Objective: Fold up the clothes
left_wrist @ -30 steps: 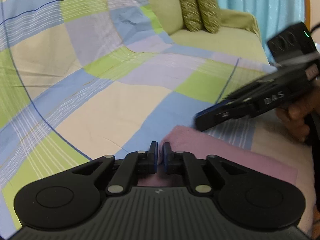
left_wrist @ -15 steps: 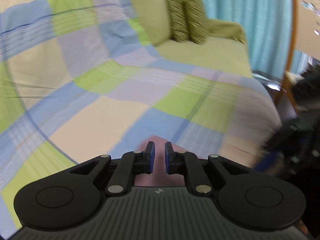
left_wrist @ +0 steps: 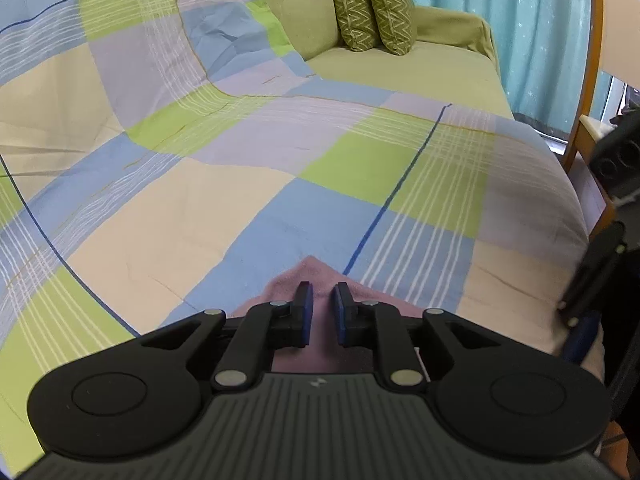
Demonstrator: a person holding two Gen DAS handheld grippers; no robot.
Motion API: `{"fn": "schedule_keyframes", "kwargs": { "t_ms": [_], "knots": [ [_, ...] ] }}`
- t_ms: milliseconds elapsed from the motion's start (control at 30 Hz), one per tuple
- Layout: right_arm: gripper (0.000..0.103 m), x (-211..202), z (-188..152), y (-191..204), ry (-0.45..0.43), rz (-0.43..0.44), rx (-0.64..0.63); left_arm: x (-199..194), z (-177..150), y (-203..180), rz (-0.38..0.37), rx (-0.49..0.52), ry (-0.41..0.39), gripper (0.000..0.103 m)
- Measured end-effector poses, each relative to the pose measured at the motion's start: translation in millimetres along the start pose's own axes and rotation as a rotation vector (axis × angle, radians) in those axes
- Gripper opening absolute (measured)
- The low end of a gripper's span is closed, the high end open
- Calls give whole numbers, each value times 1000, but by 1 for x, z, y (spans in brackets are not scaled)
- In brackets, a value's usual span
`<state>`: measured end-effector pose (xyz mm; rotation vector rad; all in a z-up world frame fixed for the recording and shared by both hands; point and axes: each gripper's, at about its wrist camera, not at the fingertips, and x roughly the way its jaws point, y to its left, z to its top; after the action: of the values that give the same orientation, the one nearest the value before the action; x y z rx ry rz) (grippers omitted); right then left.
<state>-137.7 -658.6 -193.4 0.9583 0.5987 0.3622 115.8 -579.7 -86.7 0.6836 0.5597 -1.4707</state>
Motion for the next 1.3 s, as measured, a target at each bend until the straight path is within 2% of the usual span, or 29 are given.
{"fn": "schedule_keyframes", "kwargs": {
  "t_ms": [167, 233, 333, 400, 467, 600, 667, 733, 833, 867, 900, 933, 1033, 1100, 1200, 1233, 1300],
  "knots": [
    [38, -9, -18, 10, 8, -46, -12, 0, 4, 12, -24, -74, -5, 21],
    [38, -17, -26, 21, -16, -100, -53, -3, 8, 17, -27, -115, -20, 19],
    [39, -31, -28, 41, -129, -188, -175, -24, 13, 19, 2, -131, -73, 18],
    [39, -31, -25, 50, -182, -191, -247, -41, 12, 21, 20, -137, -94, 18],
    [39, -26, -21, 57, -214, -179, -310, -53, 6, 21, 37, -135, -82, 18],
    [39, 10, -4, 52, -142, -148, -432, -56, -22, 26, 108, -130, 1, 19],
    [39, 21, 2, 38, -112, -177, -477, -48, -35, 37, 127, -160, 20, 19],
    [25, 25, 19, 27, -119, -218, -446, -43, -43, 47, 138, -186, 16, 19],
    [27, 13, 33, 27, -172, -263, -452, -43, -43, 54, 144, -224, -17, 18],
    [31, 12, 36, 31, -187, -277, -465, -45, -41, 54, 158, -224, -32, 18],
    [40, 12, 37, 35, -196, -275, -472, -51, -38, 52, 169, -221, -57, 18],
    [41, 13, 40, 41, -199, -261, -498, -56, -37, 49, 164, -218, -76, 18],
    [41, 34, 47, 47, -112, -291, -614, -68, -36, 33, 119, -183, -86, 18],
    [40, 48, 60, 40, -91, -335, -653, -70, -40, 25, 147, -151, -53, 18],
    [21, 56, 83, 24, -127, -369, -604, -81, -55, 29, 199, -186, -36, 19],
    [17, 53, 90, 20, -148, -370, -564, -88, -61, 32, 220, -203, -37, 19],
    [19, 49, 88, 25, -178, -420, -583, -102, -72, 34, 261, -226, -40, 18]
  ]
}}
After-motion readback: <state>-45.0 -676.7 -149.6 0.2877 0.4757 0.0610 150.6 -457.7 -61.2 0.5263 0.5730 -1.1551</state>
